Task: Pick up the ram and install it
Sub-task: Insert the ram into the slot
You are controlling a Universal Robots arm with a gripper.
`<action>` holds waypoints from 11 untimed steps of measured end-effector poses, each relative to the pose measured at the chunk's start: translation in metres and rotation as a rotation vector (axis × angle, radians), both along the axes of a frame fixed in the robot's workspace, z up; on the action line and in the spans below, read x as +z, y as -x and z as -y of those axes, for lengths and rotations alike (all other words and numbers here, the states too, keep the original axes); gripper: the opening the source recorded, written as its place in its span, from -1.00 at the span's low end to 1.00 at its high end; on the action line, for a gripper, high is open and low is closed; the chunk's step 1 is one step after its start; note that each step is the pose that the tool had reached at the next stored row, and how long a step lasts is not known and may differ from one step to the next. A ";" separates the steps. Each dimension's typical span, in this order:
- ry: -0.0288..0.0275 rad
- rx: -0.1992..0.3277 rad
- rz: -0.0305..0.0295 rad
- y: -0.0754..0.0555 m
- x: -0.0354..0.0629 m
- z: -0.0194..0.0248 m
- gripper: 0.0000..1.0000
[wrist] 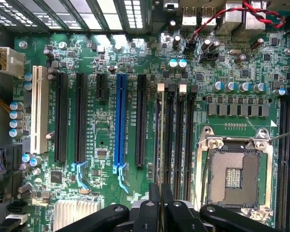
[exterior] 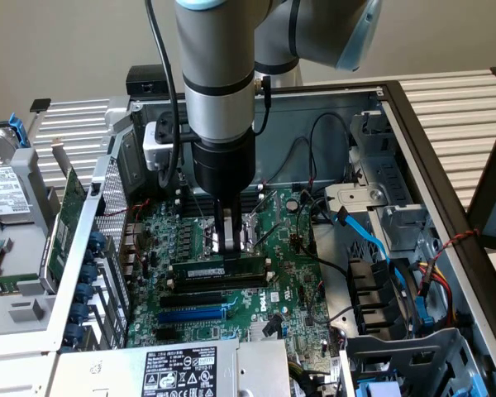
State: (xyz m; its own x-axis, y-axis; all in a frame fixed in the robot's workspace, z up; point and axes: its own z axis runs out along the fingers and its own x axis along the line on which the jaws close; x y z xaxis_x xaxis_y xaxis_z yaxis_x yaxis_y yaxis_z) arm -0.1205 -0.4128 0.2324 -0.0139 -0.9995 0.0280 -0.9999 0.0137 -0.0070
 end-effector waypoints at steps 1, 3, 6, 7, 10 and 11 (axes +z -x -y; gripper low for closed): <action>0.0000 0.000 0.0001 0.000 -0.0001 0.0000 -0.74; 0.0001 0.000 0.0001 0.000 -0.0004 0.0000 -0.74; 0.0000 0.000 0.0001 0.000 -0.0013 -0.0004 -0.74; 0.0002 0.000 0.0001 0.000 -0.0014 -0.0007 -0.74; 0.0002 0.000 0.0000 0.000 -0.0018 -0.0013 -0.74; 0.0003 0.000 0.0000 0.000 -0.0018 -0.0013 -0.74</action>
